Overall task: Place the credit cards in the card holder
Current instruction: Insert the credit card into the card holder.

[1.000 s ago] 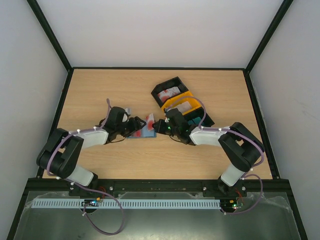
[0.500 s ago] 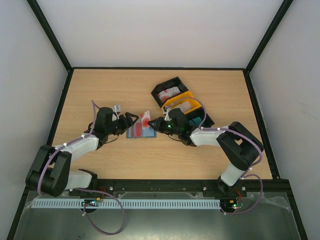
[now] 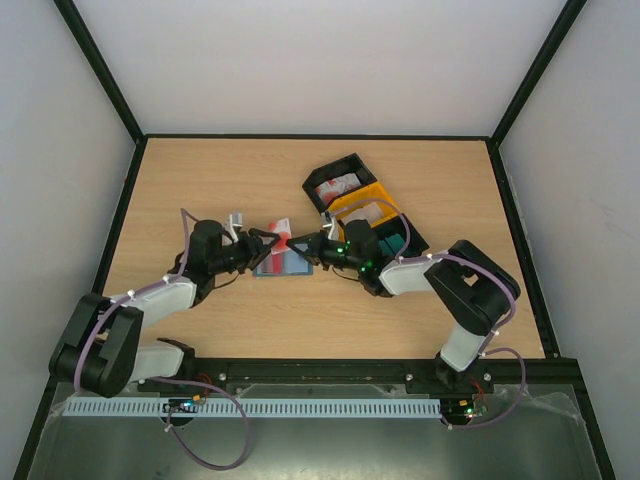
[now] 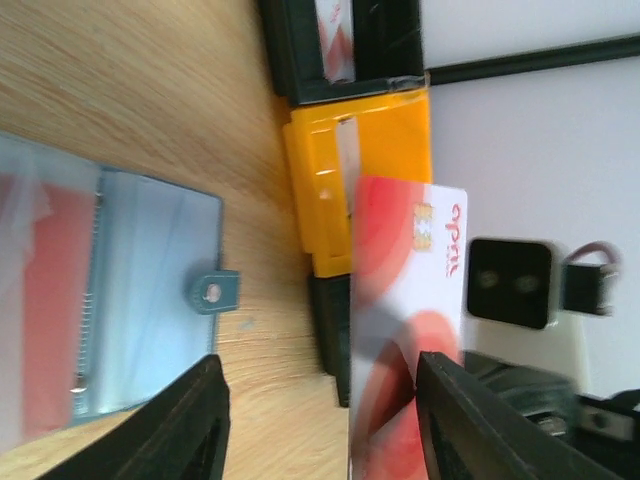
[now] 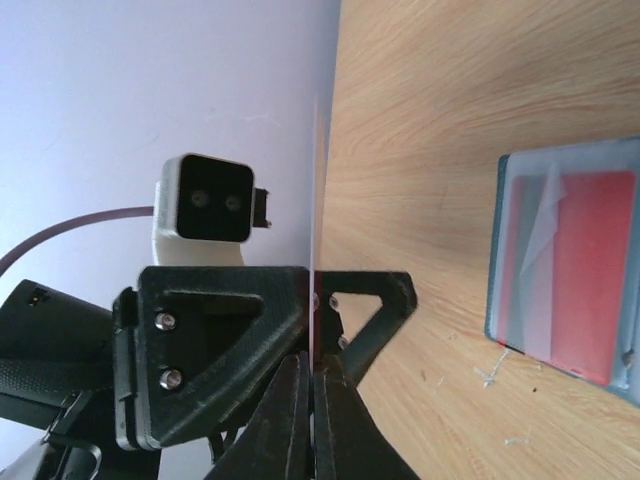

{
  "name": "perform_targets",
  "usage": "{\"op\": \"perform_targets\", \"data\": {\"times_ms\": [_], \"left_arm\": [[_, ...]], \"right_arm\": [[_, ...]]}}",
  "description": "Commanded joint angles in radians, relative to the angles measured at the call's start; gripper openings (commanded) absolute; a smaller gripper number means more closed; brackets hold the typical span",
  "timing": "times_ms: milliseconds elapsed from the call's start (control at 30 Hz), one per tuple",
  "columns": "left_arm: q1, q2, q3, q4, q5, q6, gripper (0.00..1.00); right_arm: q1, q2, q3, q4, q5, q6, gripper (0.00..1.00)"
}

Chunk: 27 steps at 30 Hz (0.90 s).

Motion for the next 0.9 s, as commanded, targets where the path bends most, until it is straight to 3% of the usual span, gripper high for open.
{"op": "perform_targets", "data": {"times_ms": [0, 233, 300, 433, 500, 600, 767, 867], "left_arm": [[0.002, -0.057, -0.009, 0.073, -0.001, -0.045, 0.46], [0.002, -0.08, -0.009, 0.052, -0.02, 0.002, 0.03], [0.002, -0.082, -0.011, 0.045, -0.024, 0.016, 0.03], [0.003, -0.109, 0.008, -0.092, -0.121, 0.108, 0.03], [0.001, -0.11, 0.036, -0.205, -0.191, 0.172, 0.03], [0.001, -0.081, 0.065, -0.308, -0.232, 0.237, 0.03], [0.001, -0.002, 0.079, -0.257, -0.149, 0.267, 0.03], [-0.003, 0.062, 0.094, -0.22, -0.093, 0.277, 0.03]], "right_arm": [[-0.003, 0.034, -0.024, 0.197, -0.069, 0.122, 0.02], [-0.003, 0.042, -0.034, 0.179, -0.056, 0.112, 0.02], [-0.003, 0.039, -0.028, 0.121, -0.045, 0.078, 0.06], [-0.003, -0.004, 0.0, -0.155, 0.068, -0.096, 0.35], [0.007, -0.044, 0.027, -0.314, 0.179, -0.197, 0.44], [0.041, -0.054, 0.113, -0.553, 0.351, -0.338, 0.45], [0.148, 0.043, 0.313, -0.883, 0.666, -0.469, 0.45], [0.194, 0.123, 0.415, -1.008, 0.786, -0.507, 0.52]]}}
